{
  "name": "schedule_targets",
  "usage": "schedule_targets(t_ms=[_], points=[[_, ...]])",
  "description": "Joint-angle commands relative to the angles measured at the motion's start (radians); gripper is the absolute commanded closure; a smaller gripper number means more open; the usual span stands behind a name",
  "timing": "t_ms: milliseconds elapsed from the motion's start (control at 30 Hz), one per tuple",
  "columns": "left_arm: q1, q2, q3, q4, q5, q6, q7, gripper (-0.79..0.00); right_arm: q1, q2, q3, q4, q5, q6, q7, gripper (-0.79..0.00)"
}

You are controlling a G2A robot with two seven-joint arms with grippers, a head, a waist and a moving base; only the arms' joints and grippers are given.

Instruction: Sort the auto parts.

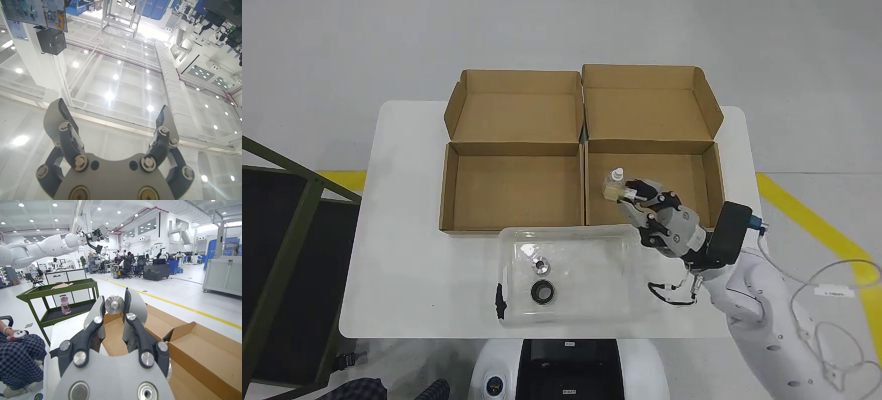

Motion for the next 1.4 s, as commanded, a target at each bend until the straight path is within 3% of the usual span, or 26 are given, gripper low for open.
schedule_targets(t_ms=[0,333,700,1367], points=[[0.0,0.0,0.0,0.0,0.0,0.0,0.0,-0.785,0.0,0.0,0.002,-0.002,-0.009,-0.004,-0.005,0.0],[0.0,0.0,0.0,0.0,0.0,0.0,0.0,-0.785,0.006,0.0,0.005,0.01,-0.063,-0.042,0.028,0.0],[0.0,0.0,0.0,0.0,0.0,0.0,0.0,-0.785,0.002,0.003,0.018,0.046,-0.091,-0.016,0.167,0.0],[0.0,0.0,0.0,0.0,0.0,0.0,0.0,-0.785,-0.02,0.028,0.154,0.117,-0.156,0.007,0.421,0.0]])
